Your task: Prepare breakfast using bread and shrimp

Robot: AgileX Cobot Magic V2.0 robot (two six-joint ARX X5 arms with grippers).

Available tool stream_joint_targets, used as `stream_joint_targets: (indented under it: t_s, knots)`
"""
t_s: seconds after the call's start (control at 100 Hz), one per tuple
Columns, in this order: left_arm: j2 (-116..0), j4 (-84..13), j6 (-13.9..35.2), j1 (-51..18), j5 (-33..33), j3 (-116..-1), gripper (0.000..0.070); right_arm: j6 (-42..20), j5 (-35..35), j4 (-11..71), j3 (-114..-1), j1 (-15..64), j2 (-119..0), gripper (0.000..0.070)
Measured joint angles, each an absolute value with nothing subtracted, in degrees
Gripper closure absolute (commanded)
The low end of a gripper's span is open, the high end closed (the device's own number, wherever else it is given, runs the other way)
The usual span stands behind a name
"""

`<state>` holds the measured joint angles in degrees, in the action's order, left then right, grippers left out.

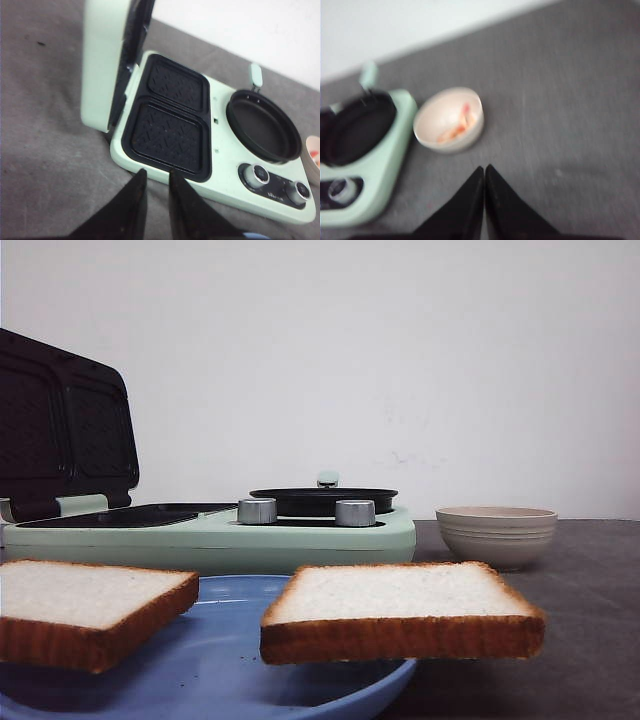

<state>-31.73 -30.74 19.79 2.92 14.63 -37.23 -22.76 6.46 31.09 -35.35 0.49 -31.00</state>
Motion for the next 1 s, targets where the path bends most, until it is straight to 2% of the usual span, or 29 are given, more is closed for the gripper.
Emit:
stream_joint_targets:
  t_s: [0.23,0.32,0.39,0.5,0.54,0.58,0.67,0.72,0.86,1.0]
  knots:
    - [-36.36,-36.6,19.42,2.92,17.26,-39.81,0.0693,-22.22,8.73,34.87,-38.74,0.49,-37.26,0.07]
    - [-36.38,-38.79,19.35,2.9,19.57,-39.81,0.0649,-21.02,12.4,37.04,-38.74,0.47,-37.89,0.07]
    - [-36.51,-41.04,18.76,2.87,20.21,-39.81,0.0565,-19.27,15.38,39.0,-38.74,0.49,-37.98,0.07]
    - [-37.71,-44.45,17.21,2.87,23.24,-39.81,0.035,-16.21,19.35,40.99,-38.74,0.49,-37.95,0.0697]
    - [-38.46,-45.69,16.67,2.87,24.51,-39.81,0.0291,-15.25,21.02,41.65,-38.74,0.49,-37.95,0.0658]
    - [-39.44,-46.74,15.84,2.87,25.67,-39.81,0.0257,-14.52,23.03,42.33,-38.74,0.49,-37.98,0.0564]
    - [-42.19,-48.49,14.24,2.74,28.88,-39.81,0.0256,-13.54,28.58,43.51,-38.74,0.49,-38.46,0.0342]
    - [-44.03,-48.93,13.82,2.52,31.35,-39.81,0.0255,-13.26,30.79,43.79,-38.74,0.49,-39.0,0.0266]
    - [-48.97,-50.59,12.58,1.69,36.47,-39.81,0.0253,-12.34,34.85,44.8,-38.74,0.49,-41.69,0.0247]
    - [-54.46,-52.69,10.76,0.45,37.45,-39.83,0.0253,-10.41,36.97,47.35,-38.74,0.49,-45.15,0.0248]
